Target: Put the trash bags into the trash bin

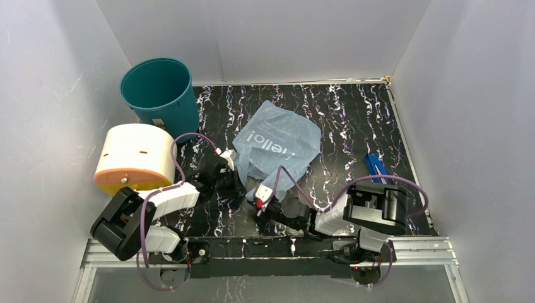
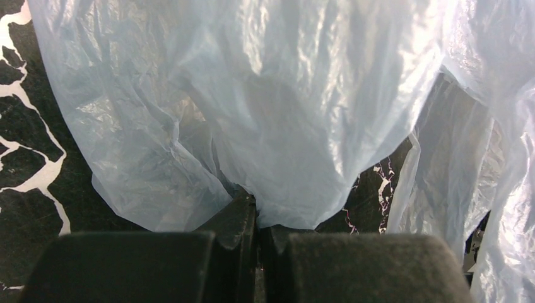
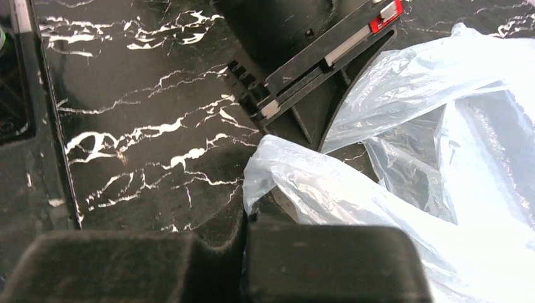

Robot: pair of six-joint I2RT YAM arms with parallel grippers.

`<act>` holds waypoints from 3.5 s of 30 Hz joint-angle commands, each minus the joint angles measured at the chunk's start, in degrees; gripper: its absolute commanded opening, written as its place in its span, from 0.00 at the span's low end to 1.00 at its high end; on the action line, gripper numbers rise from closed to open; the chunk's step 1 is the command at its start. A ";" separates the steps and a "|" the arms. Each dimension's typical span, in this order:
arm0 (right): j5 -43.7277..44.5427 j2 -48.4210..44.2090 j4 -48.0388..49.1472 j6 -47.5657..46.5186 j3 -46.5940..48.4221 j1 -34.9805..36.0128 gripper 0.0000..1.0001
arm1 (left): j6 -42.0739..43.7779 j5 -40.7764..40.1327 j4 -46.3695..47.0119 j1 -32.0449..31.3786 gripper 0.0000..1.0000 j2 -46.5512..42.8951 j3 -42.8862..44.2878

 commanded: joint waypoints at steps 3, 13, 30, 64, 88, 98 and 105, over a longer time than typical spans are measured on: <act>2.68 -6.29 -17.45 11.55 3.94 -3.49 0.00 | 0.92 -2.66 -3.05 0.18 0.00 -3.92 1.37; -24.18 -16.58 -27.45 27.95 5.11 -17.16 0.09 | 1.16 -2.88 -4.40 0.18 0.00 -5.01 2.00; -35.19 -18.74 -61.53 46.27 24.25 -49.09 0.05 | 5.74 2.49 -12.05 1.69 0.00 -3.71 18.66; -35.17 -34.89 -69.95 24.99 56.30 -56.54 0.00 | 23.35 5.58 -16.32 2.64 0.00 -7.64 60.34; -27.00 -47.54 -58.71 26.09 42.79 -56.66 0.00 | 21.19 -1.07 -8.53 0.01 0.00 -16.92 50.07; -28.73 -45.65 -66.67 43.39 3.08 -56.74 0.00 | -3.27 3.00 15.19 -0.04 0.00 -20.62 -6.22; -24.28 -45.67 -66.44 34.59 25.21 -56.69 0.00 | 8.48 3.15 0.90 0.01 0.00 -14.43 21.47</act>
